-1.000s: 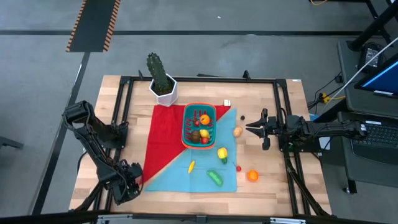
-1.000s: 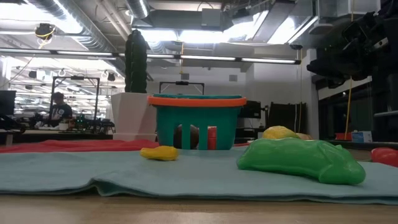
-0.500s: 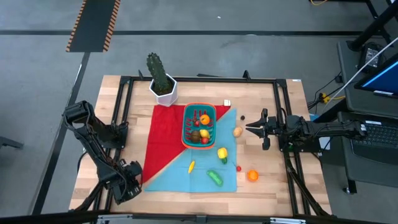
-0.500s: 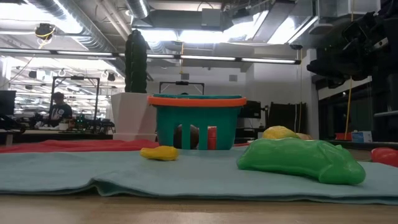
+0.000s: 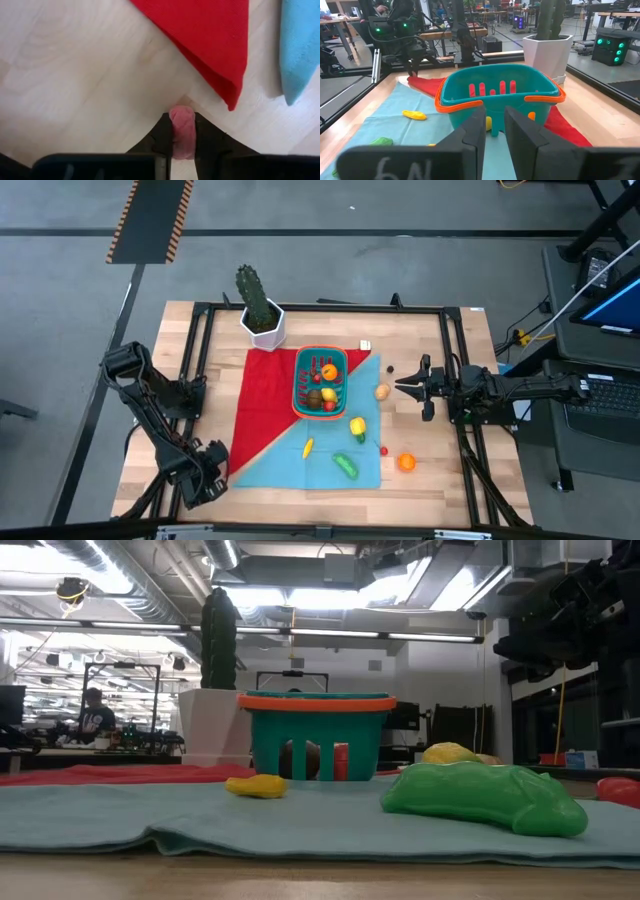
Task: Pick and placing Produce into tupperware
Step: Put the apricot into the basket
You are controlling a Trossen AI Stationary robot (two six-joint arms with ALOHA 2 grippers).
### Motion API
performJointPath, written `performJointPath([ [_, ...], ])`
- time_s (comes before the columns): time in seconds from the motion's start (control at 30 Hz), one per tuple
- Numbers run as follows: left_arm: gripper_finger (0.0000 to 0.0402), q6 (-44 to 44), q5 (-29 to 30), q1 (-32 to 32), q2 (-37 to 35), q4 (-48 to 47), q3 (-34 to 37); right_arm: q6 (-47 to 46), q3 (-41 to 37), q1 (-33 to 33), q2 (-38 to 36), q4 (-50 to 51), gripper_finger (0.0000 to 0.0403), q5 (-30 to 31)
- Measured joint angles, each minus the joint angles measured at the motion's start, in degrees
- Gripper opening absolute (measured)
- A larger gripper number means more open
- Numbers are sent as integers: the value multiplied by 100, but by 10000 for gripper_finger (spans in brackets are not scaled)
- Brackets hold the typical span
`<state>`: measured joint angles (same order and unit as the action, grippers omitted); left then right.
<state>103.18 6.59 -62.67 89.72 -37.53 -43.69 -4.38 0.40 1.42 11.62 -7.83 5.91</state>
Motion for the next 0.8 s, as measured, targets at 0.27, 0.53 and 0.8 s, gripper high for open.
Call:
performJointPath([
  [0.27, 41, -183, -53, -3, -308, -313, -318, -7, 0, -1, 0, -1, 73, 0],
  [0.53, 39, -359, 1054, 3, -680, -1452, -1014, -122, 0, -1, 2, 3, 73, -5],
  [0.8, 40, -1319, 2848, 103, -805, -1384, -1144, -155, 0, 0, 2, 13, 73, -62],
])
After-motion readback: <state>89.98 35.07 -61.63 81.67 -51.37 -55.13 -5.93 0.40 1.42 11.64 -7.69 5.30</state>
